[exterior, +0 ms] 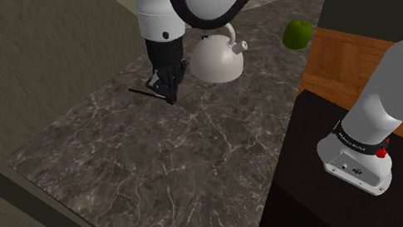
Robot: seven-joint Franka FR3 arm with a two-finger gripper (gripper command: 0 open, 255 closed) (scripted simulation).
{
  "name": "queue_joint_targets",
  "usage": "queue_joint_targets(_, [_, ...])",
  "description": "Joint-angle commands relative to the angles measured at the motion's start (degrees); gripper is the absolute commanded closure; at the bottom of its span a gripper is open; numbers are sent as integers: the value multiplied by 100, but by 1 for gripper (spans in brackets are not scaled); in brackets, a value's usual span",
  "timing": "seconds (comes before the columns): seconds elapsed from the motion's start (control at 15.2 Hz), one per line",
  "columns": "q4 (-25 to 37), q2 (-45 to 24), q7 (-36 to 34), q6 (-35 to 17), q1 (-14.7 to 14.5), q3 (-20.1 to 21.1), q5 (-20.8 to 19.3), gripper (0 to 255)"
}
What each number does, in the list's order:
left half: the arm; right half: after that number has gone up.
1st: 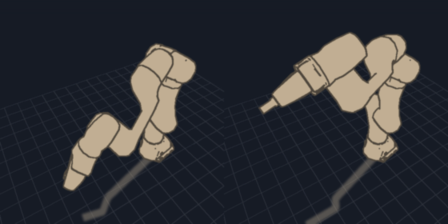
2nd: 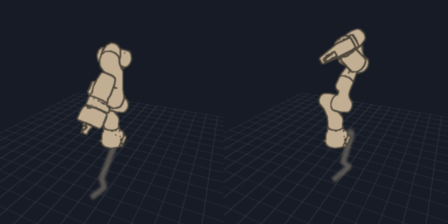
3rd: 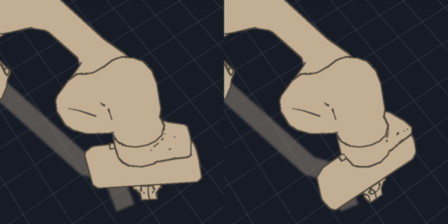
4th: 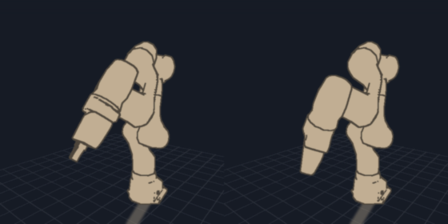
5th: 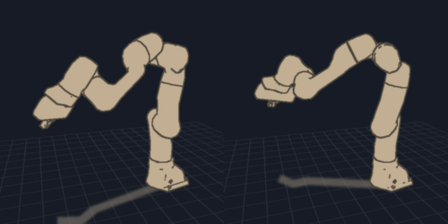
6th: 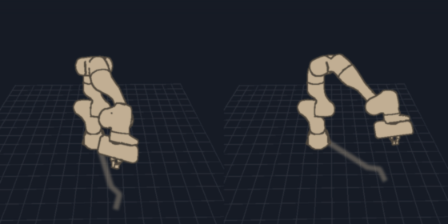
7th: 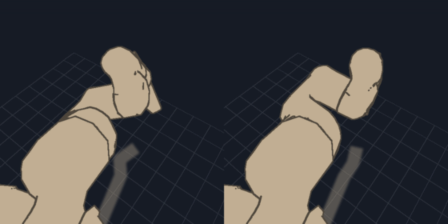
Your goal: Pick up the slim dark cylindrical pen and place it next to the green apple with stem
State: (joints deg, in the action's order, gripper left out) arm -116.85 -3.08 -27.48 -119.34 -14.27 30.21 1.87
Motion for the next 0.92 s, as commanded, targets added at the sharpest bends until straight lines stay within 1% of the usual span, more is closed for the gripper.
queue_joint_targets(0.0, [112,45,9,154,3,0,24,255])
queue_joint_targets(0.86, [850,312,64,1127,34,-20,150,255])
